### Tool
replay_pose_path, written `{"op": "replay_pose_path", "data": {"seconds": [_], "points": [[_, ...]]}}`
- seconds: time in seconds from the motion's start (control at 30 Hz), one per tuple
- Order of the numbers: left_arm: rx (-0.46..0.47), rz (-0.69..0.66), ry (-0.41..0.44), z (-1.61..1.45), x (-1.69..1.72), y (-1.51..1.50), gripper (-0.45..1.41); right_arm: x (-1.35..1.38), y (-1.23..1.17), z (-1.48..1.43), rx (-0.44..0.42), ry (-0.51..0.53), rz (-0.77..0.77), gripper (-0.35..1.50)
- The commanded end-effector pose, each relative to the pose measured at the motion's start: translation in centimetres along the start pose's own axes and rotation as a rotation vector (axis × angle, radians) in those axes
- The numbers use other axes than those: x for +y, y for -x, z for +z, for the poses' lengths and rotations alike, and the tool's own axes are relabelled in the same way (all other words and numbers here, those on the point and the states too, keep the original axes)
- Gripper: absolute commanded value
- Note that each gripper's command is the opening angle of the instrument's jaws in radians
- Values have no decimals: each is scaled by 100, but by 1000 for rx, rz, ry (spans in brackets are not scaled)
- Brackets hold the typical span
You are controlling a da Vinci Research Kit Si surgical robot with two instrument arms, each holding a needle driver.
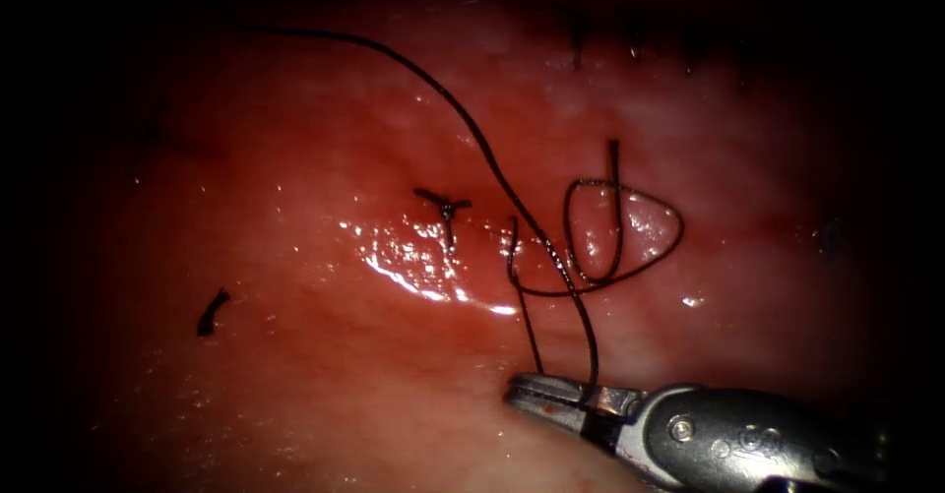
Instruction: Wound Closure
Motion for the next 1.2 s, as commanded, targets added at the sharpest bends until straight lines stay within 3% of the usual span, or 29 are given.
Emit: {"op": "replay_pose_path", "data": {"seconds": [0.03,0.17,0.4,0.77,0.9,0.93,0.97,1.0,1.07,1.13,1.2], "points": [[4,-6,8,9,4,2,-45,-28,-10,5,1,-13,-50,-35],[21,-20,31,12,8,0,-45,-57,-23,0,-8,-23,-130,-35],[56,-51,77,24,25,-5,-45,-83,-33,2,-48,-60,-184,-35],[42,-50,101,39,39,1,-45,-181,-73,-11,-118,-176,-284,-35],[40,-48,103,39,39,2,-45,-195,-79,-9,-93,-232,-287,-35],[39,-54,107,38,40,2,-45,-192,-78,-7,-85,-228,-266,2],[36,-52,112,38,41,3,-45,-185,-76,-5,-66,-215,-230,66],[35,-50,115,38,42,4,-45,-178,-74,-3,-54,-207,-225,103],[27,-53,122,39,44,6,-45,-153,-68,0,-29,-188,-219,133],[23,-50,130,40,46,7,-45,-131,-62,-1,-8,-145,-244,146],[22,-48,136,42,48,9,-45,-108,-55,-5,4,-139,-257,148]]}}
